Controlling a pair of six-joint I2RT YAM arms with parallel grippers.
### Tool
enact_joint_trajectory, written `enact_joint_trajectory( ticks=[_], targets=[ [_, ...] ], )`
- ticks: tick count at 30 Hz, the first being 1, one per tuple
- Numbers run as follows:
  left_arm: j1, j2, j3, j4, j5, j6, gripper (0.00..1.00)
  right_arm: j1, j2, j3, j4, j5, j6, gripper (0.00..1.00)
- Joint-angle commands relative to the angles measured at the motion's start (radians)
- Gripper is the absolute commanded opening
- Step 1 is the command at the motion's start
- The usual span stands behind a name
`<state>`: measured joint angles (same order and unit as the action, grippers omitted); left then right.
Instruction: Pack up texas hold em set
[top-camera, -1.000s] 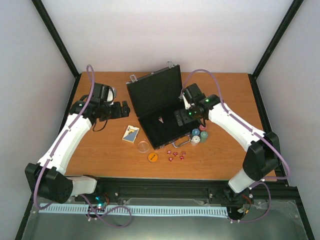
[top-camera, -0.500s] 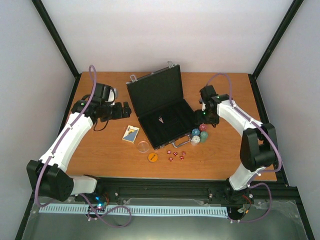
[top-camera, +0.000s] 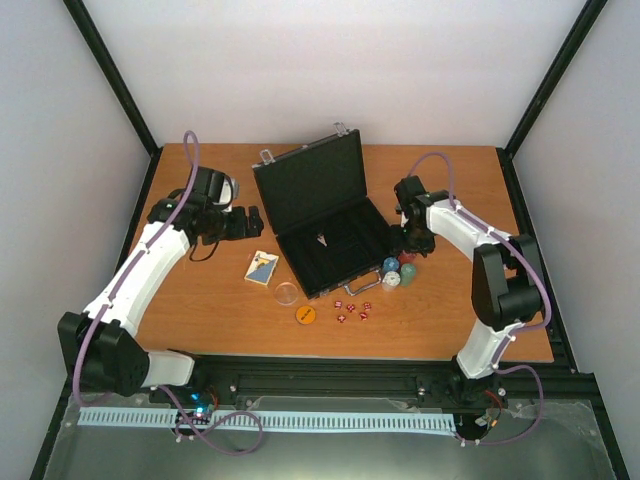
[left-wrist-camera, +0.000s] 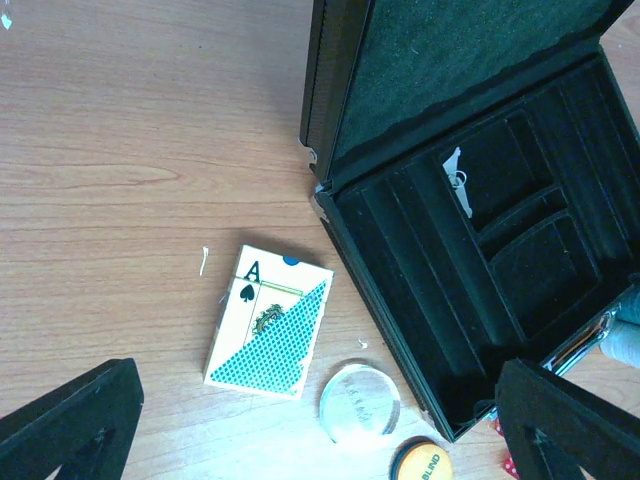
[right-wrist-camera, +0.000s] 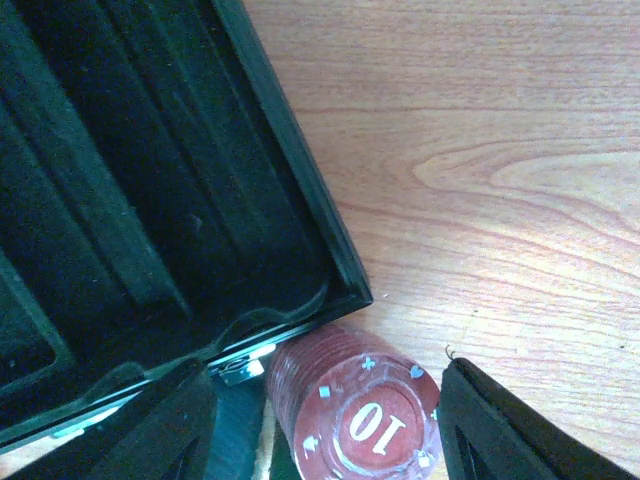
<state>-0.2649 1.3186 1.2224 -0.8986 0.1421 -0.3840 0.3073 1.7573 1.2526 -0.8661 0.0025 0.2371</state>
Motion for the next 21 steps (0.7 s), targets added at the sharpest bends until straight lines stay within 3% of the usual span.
enact_joint_trajectory(
  ticks=[1,14,21],
  targets=[
    [-0.004,0.018,0.020,0.006,0.002,0.021,1.00,-0.004,0.029,-0.008,0.007,0.032,0.005,0.61],
    [-0.004,0.044,0.036,0.000,0.004,0.027,1.00,-0.014,0.040,-0.040,0.018,0.103,-0.007,0.61],
    [-0.004,0.058,0.042,0.006,0.008,0.025,1.00,-0.031,0.039,-0.046,0.017,0.134,-0.009,0.72]
  ],
)
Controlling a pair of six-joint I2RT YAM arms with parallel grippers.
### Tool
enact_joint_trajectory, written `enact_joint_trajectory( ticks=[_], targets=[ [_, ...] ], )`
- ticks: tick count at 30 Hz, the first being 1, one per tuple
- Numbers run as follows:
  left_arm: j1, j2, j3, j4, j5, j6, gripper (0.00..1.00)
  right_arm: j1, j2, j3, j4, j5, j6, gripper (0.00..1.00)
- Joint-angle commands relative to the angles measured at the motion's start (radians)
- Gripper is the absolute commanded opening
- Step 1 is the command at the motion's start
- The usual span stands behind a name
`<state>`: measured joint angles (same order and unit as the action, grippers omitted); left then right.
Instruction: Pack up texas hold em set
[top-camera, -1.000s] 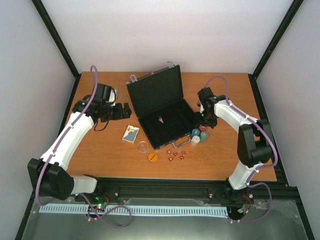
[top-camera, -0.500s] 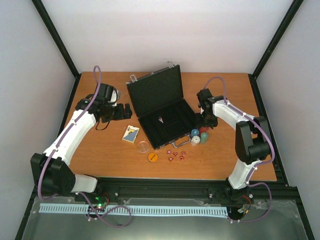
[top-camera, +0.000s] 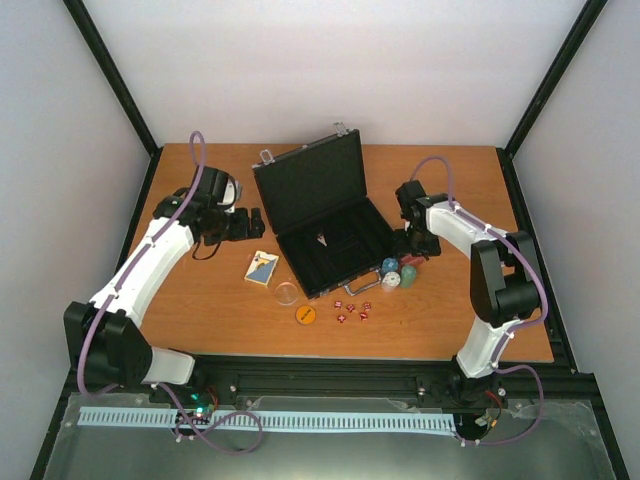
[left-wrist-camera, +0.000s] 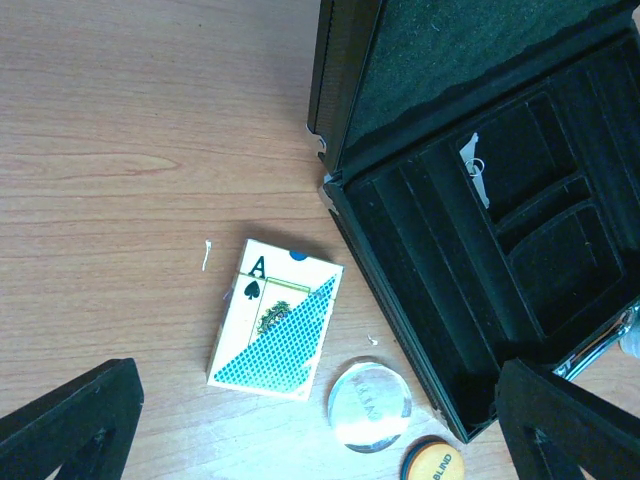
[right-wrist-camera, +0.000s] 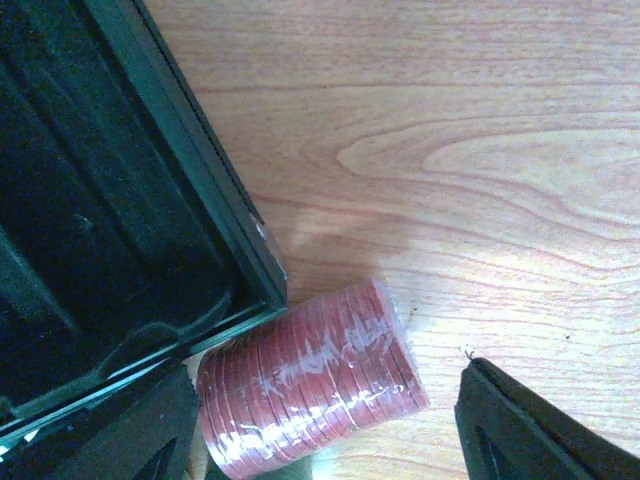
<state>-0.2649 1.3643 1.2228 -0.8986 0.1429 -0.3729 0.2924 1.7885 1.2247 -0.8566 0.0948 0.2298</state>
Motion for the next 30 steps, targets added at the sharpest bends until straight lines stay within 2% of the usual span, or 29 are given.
enact_joint_trajectory(
  ticks=[1,6,14,20,25,30],
  targets=[
    [-0.004,0.015,0.041,0.008,0.009,0.015,1.00,-0.015,0.009,-0.017,0.006,0.042,-0.004,0.74],
    [-0.004,0.030,0.041,0.014,0.013,0.019,1.00,-0.017,0.017,-0.027,0.004,0.018,-0.021,0.91],
    [-0.004,0.041,0.037,0.022,0.013,0.025,1.00,-0.015,0.057,-0.017,0.000,-0.019,-0.038,0.95],
    [-0.004,0.042,0.030,0.026,0.003,0.029,1.00,-0.015,0.091,-0.003,-0.002,-0.022,-0.049,0.87],
    [-0.004,0.048,0.033,0.028,0.002,0.033,1.00,-0.015,0.095,0.004,0.003,-0.009,-0.056,0.67],
    [-0.004,0.054,0.035,0.030,0.004,0.034,1.00,-0.015,0.075,0.002,-0.008,-0.012,-0.055,0.55]
  ],
)
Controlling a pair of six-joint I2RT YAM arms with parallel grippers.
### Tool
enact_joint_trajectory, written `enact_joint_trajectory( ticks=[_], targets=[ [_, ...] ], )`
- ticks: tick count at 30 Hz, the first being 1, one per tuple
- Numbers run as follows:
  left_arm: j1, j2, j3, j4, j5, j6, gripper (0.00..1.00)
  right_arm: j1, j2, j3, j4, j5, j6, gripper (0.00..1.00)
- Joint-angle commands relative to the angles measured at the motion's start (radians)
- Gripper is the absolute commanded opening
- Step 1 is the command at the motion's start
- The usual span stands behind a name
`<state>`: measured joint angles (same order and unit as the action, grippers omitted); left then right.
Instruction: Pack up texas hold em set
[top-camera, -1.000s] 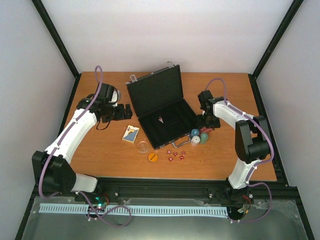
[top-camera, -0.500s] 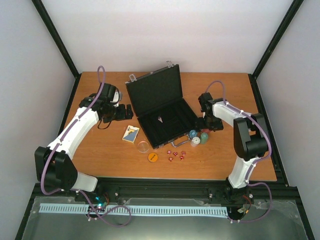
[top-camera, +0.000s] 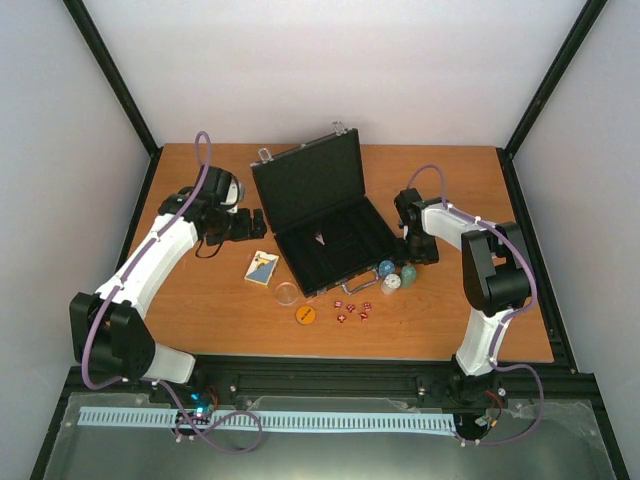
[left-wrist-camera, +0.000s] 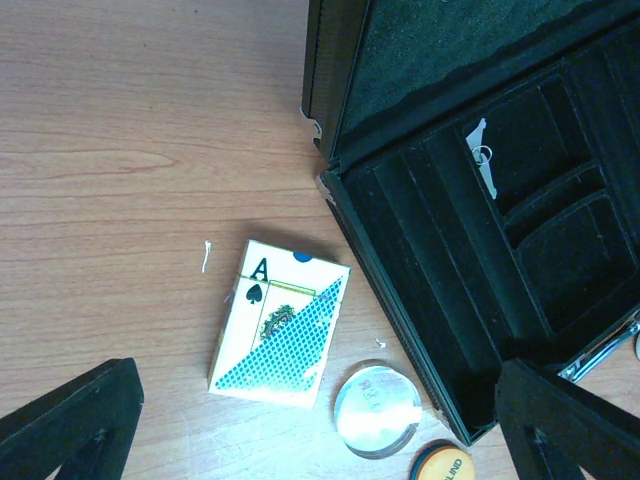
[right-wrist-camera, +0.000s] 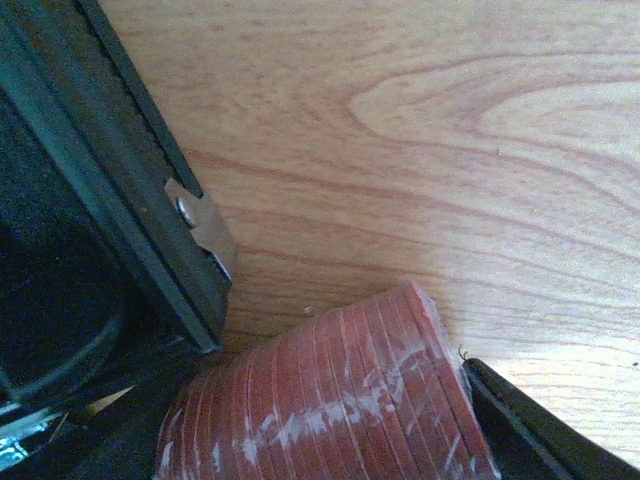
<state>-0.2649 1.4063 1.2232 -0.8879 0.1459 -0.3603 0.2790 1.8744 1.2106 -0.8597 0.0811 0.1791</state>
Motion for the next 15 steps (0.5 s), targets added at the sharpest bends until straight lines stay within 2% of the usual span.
enact_joint_trajectory(
  ticks=[1,9,15],
  targets=[
    [-0.004,0.013,0.036,0.020,0.003,0.021,1.00,-0.002,-0.022,0.017,-0.013,0.009,-0.001,0.53],
    [-0.004,0.018,0.041,0.029,0.020,0.021,1.00,-0.002,-0.145,0.128,-0.099,0.092,0.036,0.54],
    [-0.004,0.009,0.040,0.027,0.025,0.026,1.00,-0.003,-0.146,0.253,-0.089,0.028,0.119,0.54]
  ],
)
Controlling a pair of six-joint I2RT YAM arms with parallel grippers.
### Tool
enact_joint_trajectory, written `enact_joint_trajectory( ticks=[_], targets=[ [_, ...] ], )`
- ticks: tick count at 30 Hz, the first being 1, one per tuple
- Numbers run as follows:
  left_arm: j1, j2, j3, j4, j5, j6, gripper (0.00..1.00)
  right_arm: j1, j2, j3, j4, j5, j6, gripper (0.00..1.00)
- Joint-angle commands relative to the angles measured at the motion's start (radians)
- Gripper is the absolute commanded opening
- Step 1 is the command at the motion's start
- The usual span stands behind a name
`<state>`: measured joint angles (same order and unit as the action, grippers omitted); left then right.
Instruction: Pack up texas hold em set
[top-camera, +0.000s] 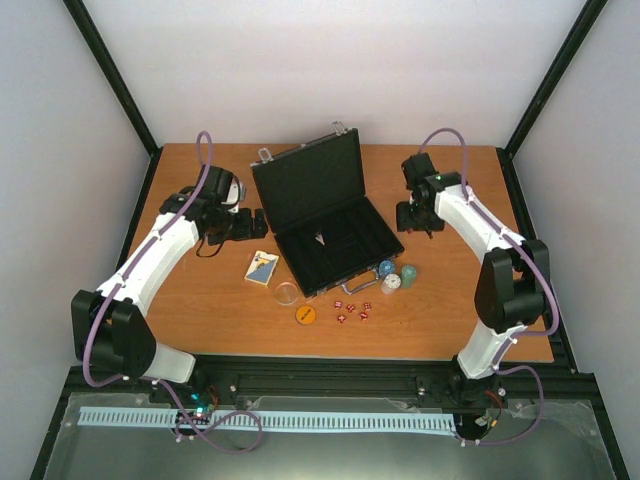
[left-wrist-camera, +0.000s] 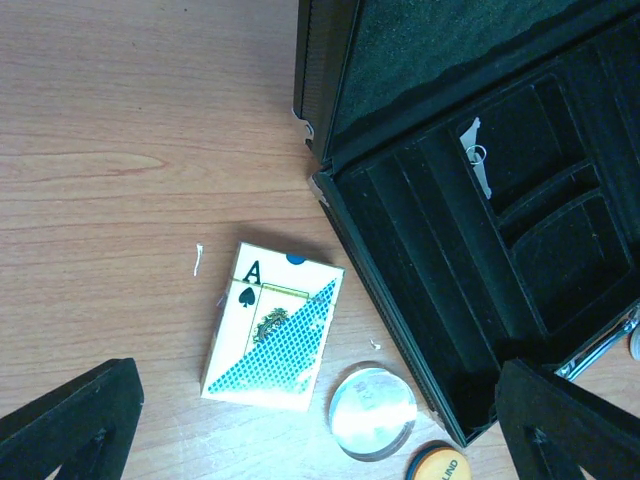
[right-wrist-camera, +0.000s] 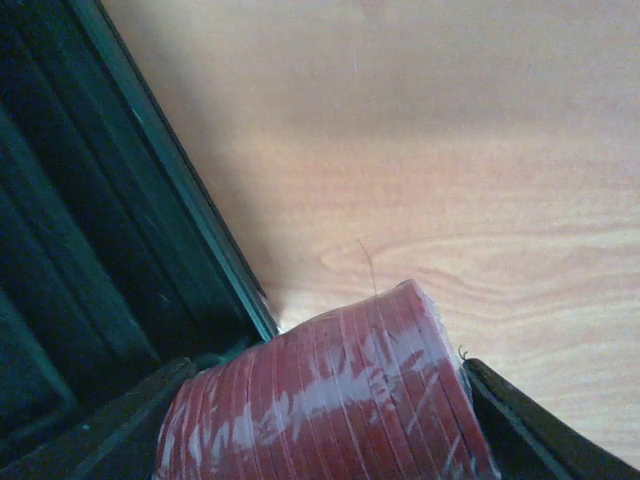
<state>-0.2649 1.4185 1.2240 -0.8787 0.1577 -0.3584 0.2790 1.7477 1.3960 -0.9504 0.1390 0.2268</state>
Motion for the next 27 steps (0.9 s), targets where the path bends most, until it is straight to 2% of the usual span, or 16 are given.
enact_joint_trajectory(
  ticks=[1,5,8,11,14,20,27],
  targets=[
    [-0.004,-0.007,0.036,0.018,0.013,0.023,1.00,-0.002,-0.010,0.079,0.014,-0.063,0.099,0.54],
    [-0.004,-0.018,0.025,0.024,0.018,0.017,1.00,-0.001,0.043,0.129,0.117,-0.225,0.295,0.52],
    [-0.004,-0.033,0.015,0.032,0.032,0.015,1.00,-0.001,0.080,0.143,0.227,-0.305,0.526,0.50],
    [-0.003,-0.053,0.007,0.029,0.033,0.018,1.00,0.012,0.116,0.156,0.329,-0.338,0.730,0.50],
    [-0.004,-0.082,-0.014,0.027,0.024,0.021,1.00,0.050,0.148,0.177,0.400,-0.306,0.878,0.50],
    [-0.004,-0.140,-0.065,0.020,0.016,0.018,1.00,0.113,0.230,0.244,0.431,-0.254,1.024,0.51],
    [-0.004,-0.190,-0.107,0.010,0.002,0.021,1.00,0.115,0.257,0.235,0.361,-0.242,1.116,0.51]
  ],
)
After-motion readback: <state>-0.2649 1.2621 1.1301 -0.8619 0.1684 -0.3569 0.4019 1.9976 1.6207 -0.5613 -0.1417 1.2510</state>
